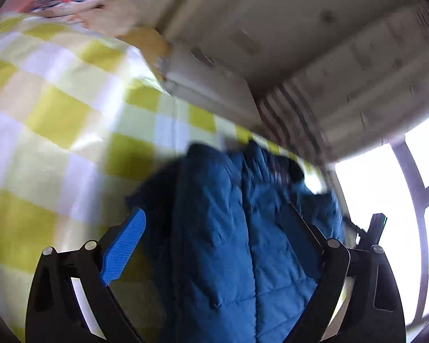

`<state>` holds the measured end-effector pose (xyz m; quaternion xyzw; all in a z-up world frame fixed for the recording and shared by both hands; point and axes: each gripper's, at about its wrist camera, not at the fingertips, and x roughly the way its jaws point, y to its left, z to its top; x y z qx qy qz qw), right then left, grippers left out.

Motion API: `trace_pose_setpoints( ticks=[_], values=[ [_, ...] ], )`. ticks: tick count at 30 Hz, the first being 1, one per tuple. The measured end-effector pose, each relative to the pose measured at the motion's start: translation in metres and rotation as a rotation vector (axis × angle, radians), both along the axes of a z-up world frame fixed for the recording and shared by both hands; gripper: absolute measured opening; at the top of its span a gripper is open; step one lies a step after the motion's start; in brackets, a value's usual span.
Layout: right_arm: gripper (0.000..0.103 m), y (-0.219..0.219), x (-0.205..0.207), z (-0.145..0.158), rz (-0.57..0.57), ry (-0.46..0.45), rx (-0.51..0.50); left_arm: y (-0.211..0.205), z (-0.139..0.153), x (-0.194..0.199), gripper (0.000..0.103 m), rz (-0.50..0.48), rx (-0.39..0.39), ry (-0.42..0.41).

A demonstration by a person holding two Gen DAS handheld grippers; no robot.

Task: Fold large clothes
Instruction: 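Lift the held hem with both tools and fold it toward the collar, then lower the folded jacket onto the sheet and open both tools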

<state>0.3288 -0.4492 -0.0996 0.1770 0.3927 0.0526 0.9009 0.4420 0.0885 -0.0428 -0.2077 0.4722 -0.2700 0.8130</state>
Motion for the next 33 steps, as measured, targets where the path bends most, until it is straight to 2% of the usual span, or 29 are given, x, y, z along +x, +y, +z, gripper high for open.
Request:
trace_pose_setpoints(
  ticks=[6, 9, 15, 16, 17, 18, 19, 20, 22, 23, 25, 27, 28, 30, 31, 33],
  values=[
    [0.076, 0.02, 0.02, 0.004, 0.096, 0.037, -0.07, -0.035, -0.012, 0.012, 0.093, -0.127, 0.063, -0.03],
    [0.076, 0.025, 0.028, 0.001, 0.124, 0.053, -0.077, -0.041, -0.017, 0.021, 0.093, -0.146, 0.103, -0.025],
    [0.075, 0.026, 0.037, -0.007, 0.134, 0.052, -0.048, -0.048, -0.028, 0.037, 0.092, -0.13, 0.111, -0.012],
    [0.058, 0.025, 0.035, -0.007, 0.135, 0.031, -0.044, -0.048, -0.031, 0.038, 0.088, -0.116, 0.115, -0.005],
    [0.04, 0.025, 0.032, -0.005, 0.125, 0.006, -0.049, -0.049, -0.036, 0.038, 0.054, -0.078, 0.157, 0.003],
    [0.017, 0.025, 0.023, 0.0, 0.118, -0.034, -0.05, -0.05, -0.039, 0.036, 0.036, -0.046, 0.208, 0.002],
    [0.01, 0.026, 0.012, 0.007, 0.111, -0.078, -0.06, -0.05, -0.038, 0.028, 0.028, -0.032, 0.225, -0.027],
    [0.009, 0.029, -0.001, 0.015, 0.103, -0.119, -0.078, -0.047, -0.026, 0.011, 0.014, -0.023, 0.213, -0.09],
    [0.008, 0.036, -0.036, 0.043, 0.115, -0.219, -0.093, -0.036, -0.001, -0.021, 0.012, 0.003, 0.134, -0.161],
    [0.008, 0.039, -0.049, 0.059, 0.119, -0.257, -0.105, -0.028, 0.021, -0.044, 0.012, 0.009, 0.081, -0.214],
    [0.007, 0.041, -0.055, 0.089, 0.125, -0.312, -0.139, -0.024, 0.051, -0.054, 0.012, 0.01, 0.088, -0.261],
    [0.007, 0.037, -0.032, 0.111, 0.111, -0.312, -0.148, -0.025, 0.069, -0.037, 0.012, 0.02, 0.104, -0.246],
    [0.008, 0.033, -0.011, 0.115, 0.09, -0.296, -0.161, -0.029, 0.075, -0.014, 0.012, 0.033, 0.115, -0.214],
    [0.008, 0.024, 0.039, 0.106, 0.059, -0.2, -0.159, -0.039, 0.071, 0.028, 0.013, 0.057, 0.148, -0.154],
    [0.008, 0.02, 0.067, 0.09, 0.038, -0.128, -0.152, -0.044, 0.065, 0.043, 0.013, 0.066, 0.174, -0.134],
    [0.008, 0.02, 0.105, 0.052, 0.012, 0.001, -0.184, -0.06, 0.028, 0.084, 0.013, 0.082, 0.24, -0.045]
  ],
)
